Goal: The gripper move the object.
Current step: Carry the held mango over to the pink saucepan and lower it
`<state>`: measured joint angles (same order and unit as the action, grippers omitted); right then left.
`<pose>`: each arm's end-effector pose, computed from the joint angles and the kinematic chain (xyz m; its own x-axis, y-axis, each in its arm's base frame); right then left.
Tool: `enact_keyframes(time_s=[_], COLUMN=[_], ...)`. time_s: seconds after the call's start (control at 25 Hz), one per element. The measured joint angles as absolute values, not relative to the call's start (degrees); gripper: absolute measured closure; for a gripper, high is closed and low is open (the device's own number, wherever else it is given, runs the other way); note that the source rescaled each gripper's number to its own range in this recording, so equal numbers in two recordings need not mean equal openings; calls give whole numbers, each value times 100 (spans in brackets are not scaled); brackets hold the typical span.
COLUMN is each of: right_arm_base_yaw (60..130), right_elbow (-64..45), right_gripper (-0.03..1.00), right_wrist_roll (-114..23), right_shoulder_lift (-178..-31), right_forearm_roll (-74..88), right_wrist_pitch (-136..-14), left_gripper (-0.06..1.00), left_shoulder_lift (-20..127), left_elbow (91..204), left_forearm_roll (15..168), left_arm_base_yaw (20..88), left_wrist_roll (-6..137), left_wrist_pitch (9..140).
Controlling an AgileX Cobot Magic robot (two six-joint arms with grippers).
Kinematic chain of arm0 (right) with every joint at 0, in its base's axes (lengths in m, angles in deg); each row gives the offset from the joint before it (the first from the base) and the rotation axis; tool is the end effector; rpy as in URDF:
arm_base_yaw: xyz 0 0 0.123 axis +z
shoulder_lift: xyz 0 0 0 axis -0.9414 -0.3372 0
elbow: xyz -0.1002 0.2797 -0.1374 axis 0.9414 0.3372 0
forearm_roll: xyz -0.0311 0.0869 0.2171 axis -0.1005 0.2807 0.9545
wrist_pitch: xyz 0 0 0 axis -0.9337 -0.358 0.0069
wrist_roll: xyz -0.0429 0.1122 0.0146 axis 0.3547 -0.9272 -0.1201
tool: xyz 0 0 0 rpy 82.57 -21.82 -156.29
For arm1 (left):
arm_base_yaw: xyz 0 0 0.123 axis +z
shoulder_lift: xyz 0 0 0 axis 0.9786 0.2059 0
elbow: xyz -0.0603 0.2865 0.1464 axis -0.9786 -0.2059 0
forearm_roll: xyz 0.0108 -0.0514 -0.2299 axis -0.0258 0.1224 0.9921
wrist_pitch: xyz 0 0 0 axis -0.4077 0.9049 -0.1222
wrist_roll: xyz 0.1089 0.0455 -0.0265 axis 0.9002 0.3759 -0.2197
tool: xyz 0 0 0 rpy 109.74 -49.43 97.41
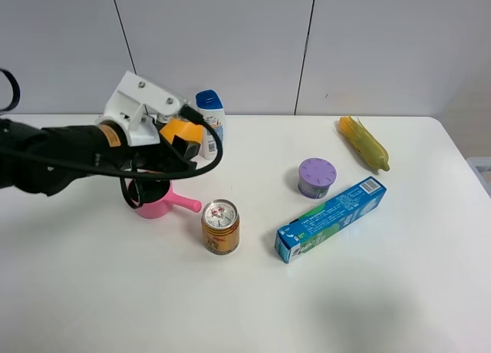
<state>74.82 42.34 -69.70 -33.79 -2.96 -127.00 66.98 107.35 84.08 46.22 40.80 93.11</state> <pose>-0.0296 -0.0054 0.2551 -0.4991 -0.0306 -0.8660 -0.0529 0.9986 -0.0049 0.2698 -0.1641 0.2514 -0.3738 0.2937 -0.8798 0.5276 0.8474 0.0587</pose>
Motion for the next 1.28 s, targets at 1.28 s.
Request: enact_keyframes(time_s=[1.28], right_arm_base_yaw=[7482], right_elbow=[4234], right_gripper=[-3], right_wrist_roll=[-6970], right_shoulder_lift=[-3379], right_forearm_roll=[-296], right_wrist_pitch=[-12700], left_gripper=[93], left_shoulder_lift=[8708], left_elbow=[9650], left_forearm_roll=[7641], left_arm_base_yaw=[5609], left_wrist_roll=[2176], left_wrist_pitch=[12819])
